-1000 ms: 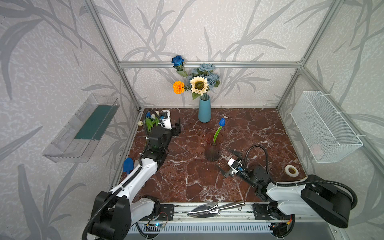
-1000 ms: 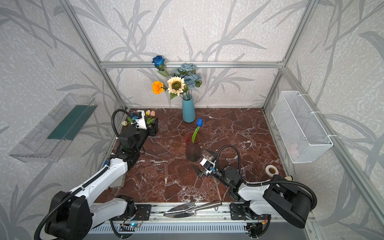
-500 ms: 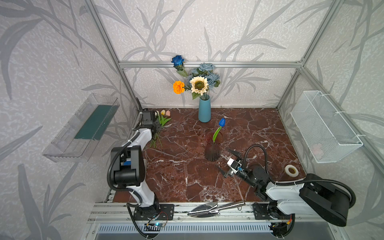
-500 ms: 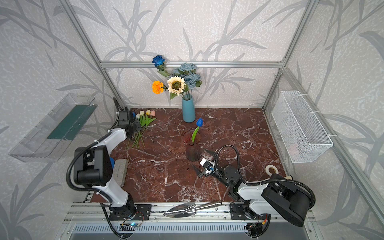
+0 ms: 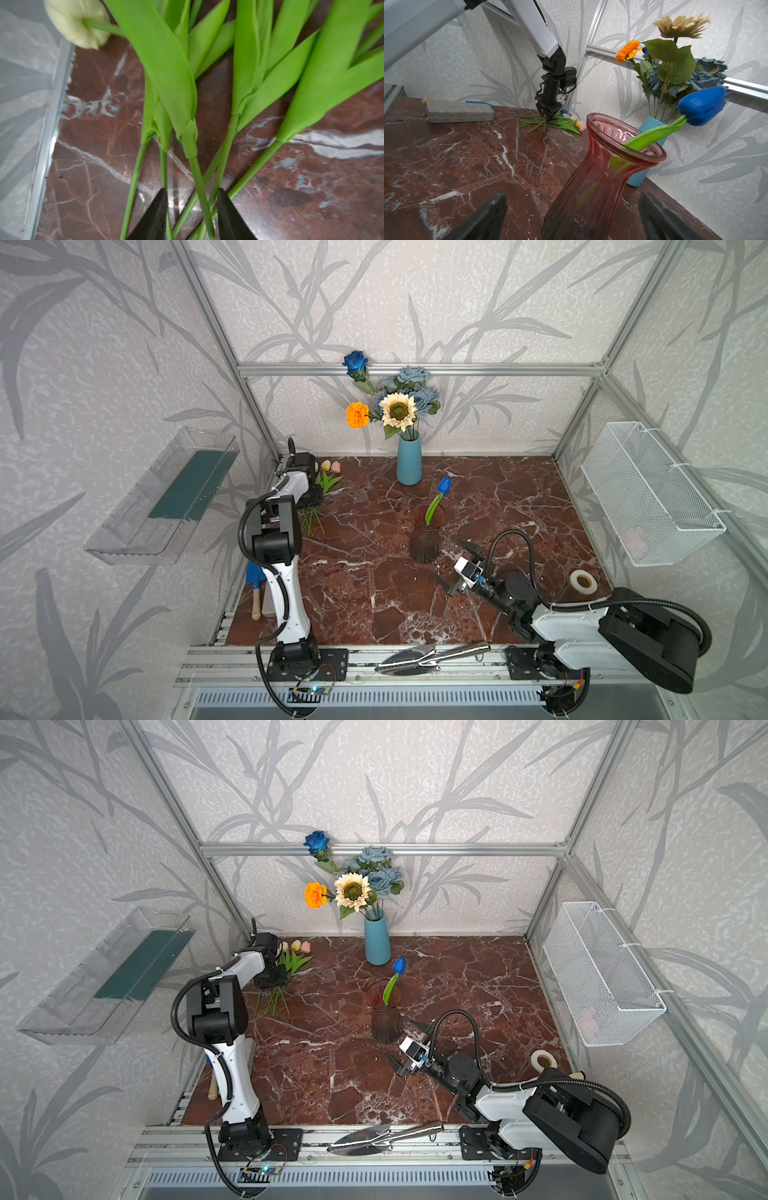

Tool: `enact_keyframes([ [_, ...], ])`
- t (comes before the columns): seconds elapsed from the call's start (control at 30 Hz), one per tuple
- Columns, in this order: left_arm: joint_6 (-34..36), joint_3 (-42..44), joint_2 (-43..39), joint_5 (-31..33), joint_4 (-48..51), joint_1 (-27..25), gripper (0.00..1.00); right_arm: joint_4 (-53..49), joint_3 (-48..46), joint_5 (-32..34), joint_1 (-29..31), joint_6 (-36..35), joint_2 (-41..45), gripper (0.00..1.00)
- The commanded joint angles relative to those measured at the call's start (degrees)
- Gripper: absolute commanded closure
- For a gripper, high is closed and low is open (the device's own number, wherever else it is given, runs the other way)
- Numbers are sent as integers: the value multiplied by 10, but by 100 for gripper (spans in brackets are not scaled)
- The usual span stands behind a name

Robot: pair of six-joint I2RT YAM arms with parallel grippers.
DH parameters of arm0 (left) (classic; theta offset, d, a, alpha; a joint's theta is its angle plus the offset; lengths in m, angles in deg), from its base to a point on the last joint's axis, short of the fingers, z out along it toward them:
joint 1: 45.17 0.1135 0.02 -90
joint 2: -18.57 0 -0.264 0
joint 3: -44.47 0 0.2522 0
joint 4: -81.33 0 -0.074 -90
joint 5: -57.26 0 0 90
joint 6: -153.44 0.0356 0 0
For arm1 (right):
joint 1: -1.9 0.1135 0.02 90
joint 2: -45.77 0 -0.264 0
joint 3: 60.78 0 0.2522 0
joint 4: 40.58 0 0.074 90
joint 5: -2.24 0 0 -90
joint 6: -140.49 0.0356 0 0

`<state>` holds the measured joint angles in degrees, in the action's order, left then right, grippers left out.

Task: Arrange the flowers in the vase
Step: 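Move the left gripper back down to the tulip pile, then grasp the white tulip stem with the left gripper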

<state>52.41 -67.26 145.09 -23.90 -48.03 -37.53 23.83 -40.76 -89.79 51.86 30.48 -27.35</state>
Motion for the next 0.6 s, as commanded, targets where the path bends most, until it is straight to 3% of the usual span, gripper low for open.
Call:
enact_keyframes([
  [0.0, 4, -33, 10, -9, 23, 6, 59, 24, 7, -4, 3, 1, 1, 1],
  [0.57, 5, -83, 59, -32, 37, 12, 82, 21, 10, -7, 3, -1, -2, 1],
])
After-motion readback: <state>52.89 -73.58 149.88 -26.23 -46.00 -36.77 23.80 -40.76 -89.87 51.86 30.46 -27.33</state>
